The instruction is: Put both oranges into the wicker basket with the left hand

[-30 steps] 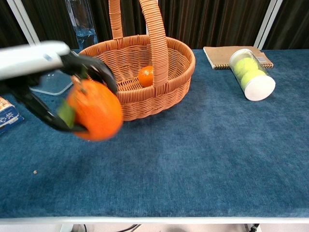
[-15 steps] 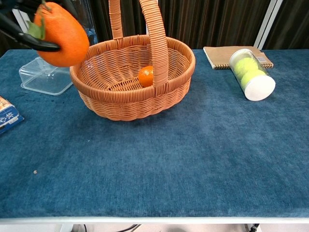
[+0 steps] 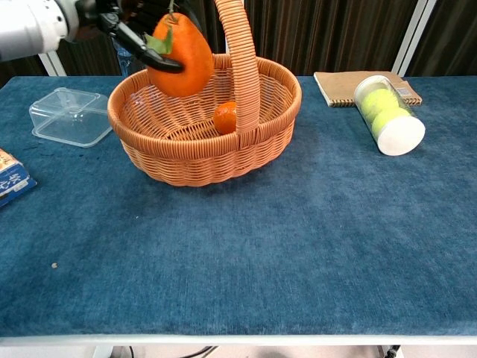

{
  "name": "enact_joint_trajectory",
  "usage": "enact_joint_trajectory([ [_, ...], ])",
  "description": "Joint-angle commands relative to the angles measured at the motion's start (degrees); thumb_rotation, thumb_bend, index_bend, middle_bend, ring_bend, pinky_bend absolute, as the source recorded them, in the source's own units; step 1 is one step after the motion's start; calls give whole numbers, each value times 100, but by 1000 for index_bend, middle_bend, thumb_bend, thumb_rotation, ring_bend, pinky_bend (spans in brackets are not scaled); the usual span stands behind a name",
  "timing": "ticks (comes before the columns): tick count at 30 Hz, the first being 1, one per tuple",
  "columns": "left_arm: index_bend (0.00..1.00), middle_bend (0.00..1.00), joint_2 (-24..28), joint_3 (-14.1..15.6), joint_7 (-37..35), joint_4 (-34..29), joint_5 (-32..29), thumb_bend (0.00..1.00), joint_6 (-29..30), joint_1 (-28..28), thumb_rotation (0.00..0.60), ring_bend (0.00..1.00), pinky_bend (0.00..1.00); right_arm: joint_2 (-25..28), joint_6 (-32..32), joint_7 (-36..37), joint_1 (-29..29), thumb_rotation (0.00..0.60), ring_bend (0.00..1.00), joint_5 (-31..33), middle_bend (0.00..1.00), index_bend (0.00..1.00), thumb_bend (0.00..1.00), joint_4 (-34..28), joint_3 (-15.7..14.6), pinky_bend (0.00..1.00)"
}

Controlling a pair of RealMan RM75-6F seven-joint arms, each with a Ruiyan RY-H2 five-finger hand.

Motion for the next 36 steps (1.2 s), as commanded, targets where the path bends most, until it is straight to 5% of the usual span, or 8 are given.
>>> enact_joint_trajectory([
  [1,383,409,-228,-105,18,236,-127,189,-241,-181,600,383,497,-16,-30,29,12,600,0,15,0,0,379,34,-3,0],
  [26,393,410,-2002,-512,-459,2614,-486,189,-1057,-965,600,383,492,29,-77,156,-88,600,0,128,0,0,379,108,-34,0],
  [36,376,396,-2396,-424,-633,3234,-386,189,-1290,-1107,600,373,487,-59,-155,228,-67,600,0,166,0,0,380,226,-42,0],
])
